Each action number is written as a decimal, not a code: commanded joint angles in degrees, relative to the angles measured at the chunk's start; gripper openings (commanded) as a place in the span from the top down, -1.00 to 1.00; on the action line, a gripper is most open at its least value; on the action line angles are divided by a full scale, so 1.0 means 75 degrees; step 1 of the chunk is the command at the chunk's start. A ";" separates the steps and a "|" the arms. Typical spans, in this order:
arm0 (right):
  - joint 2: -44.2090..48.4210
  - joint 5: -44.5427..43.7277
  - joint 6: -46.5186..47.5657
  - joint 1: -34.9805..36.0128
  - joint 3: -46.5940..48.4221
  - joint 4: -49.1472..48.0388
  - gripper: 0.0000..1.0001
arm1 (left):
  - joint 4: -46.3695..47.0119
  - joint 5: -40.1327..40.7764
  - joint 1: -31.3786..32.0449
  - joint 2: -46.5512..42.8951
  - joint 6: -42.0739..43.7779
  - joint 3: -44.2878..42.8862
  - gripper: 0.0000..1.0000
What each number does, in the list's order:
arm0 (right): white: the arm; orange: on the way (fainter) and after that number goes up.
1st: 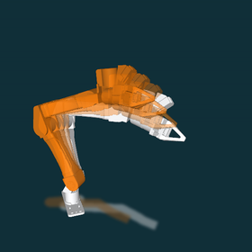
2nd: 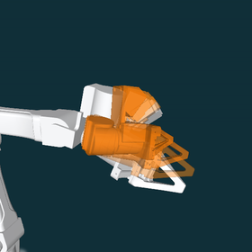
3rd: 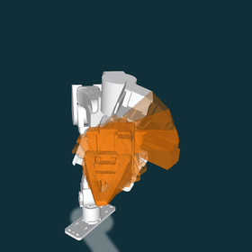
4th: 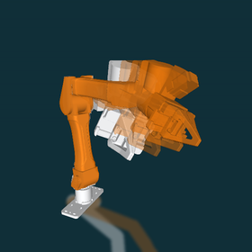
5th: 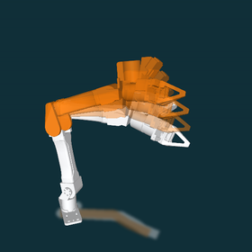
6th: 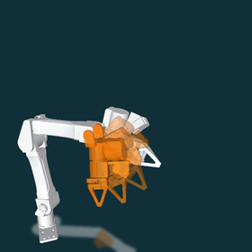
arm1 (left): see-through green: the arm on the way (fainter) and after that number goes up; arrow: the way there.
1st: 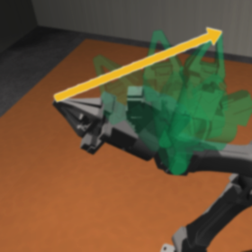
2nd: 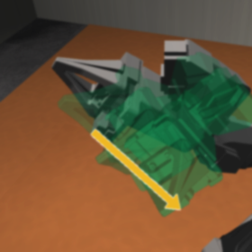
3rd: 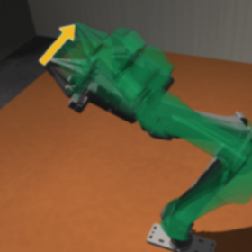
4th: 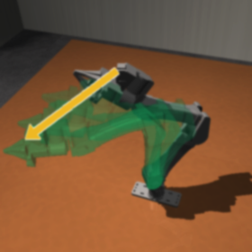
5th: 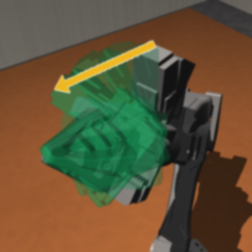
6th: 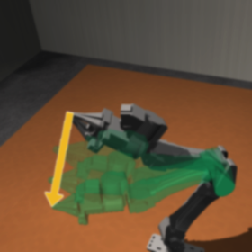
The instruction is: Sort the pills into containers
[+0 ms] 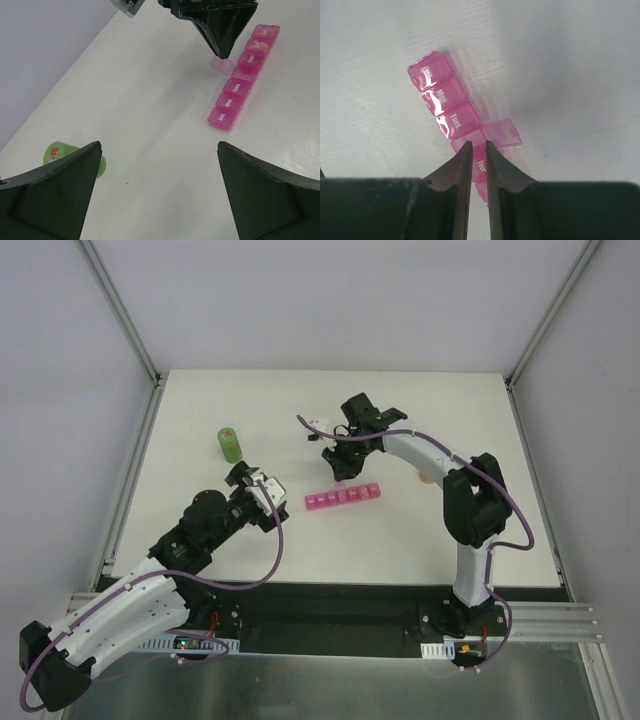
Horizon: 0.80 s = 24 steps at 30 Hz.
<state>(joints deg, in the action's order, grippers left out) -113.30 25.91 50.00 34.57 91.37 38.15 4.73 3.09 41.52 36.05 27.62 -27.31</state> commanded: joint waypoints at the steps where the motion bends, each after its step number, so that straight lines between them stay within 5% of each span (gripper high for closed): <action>1: 0.0738 0.0588 0.0083 0.0067 -0.0229 0.0011 0.59 | 0.0294 -0.0131 -0.0237 0.0103 -0.0412 -0.0319 -0.98; 9: 0.2586 0.0928 0.0447 0.0020 -0.1026 0.0128 0.18 | 0.0576 -0.1232 -0.2136 0.0630 -0.2333 -0.0834 -0.98; 12: 0.3500 0.1056 0.0692 -0.0155 -0.1389 0.0269 -0.14 | 0.0355 -0.1256 -0.2617 0.1098 -0.3001 -0.1219 -0.98; 16: 0.4639 0.1489 0.0565 -0.0762 -0.1963 0.0082 -0.96 | -0.0465 -0.2004 -0.3634 0.1707 -0.4111 -0.1865 -0.98; 22: 0.5695 0.2053 -0.0080 -0.1714 -0.2819 -0.0270 -0.93 | -0.0596 -0.3282 -0.5976 0.2340 -0.6187 -0.1585 -0.98; 24: 0.5813 0.2251 -0.0174 -0.1947 -0.2971 -0.0270 -0.93 | -0.0596 -0.3448 -0.6179 0.2842 -0.6249 -0.1585 -0.98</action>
<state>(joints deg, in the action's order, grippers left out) -70.65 37.74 51.55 22.20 71.35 37.69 1.43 -16.21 -0.54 52.45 -10.24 -39.40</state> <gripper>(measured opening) 0.966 0.992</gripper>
